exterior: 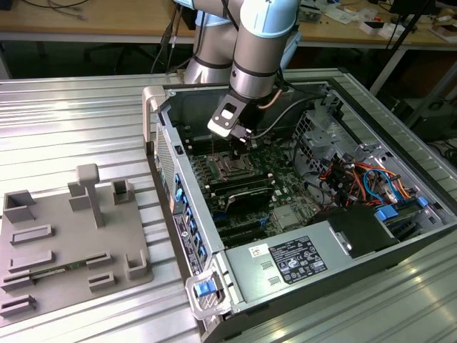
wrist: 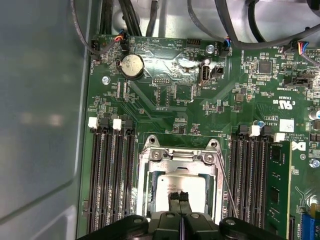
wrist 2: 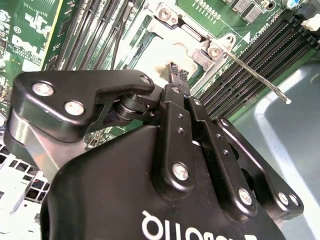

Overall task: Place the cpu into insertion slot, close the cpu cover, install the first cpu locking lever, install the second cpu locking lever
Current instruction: 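Install the first cpu locking lever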

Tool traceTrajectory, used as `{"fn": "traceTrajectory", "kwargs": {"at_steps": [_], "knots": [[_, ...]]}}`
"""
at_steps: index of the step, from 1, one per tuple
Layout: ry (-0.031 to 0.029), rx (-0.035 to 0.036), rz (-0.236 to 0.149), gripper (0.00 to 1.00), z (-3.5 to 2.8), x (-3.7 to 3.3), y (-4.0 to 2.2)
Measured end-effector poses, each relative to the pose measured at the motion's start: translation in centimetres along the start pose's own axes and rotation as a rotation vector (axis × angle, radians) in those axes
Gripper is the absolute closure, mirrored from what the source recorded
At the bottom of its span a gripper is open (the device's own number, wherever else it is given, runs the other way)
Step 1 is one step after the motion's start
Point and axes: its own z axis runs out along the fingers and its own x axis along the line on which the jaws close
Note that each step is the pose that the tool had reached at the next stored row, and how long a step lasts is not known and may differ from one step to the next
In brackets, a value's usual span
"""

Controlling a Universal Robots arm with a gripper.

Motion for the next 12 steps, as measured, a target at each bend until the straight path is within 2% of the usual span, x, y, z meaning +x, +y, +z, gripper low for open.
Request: {"fn": "traceTrajectory", "kwargs": {"at_steps": [8,12], "knots": [[0.0000,0.0007,0.000,0.89,-1.17,-0.04,0.06],[0.0000,0.0012,-0.001,0.89,-1.97,-0.06,0.10]]}}
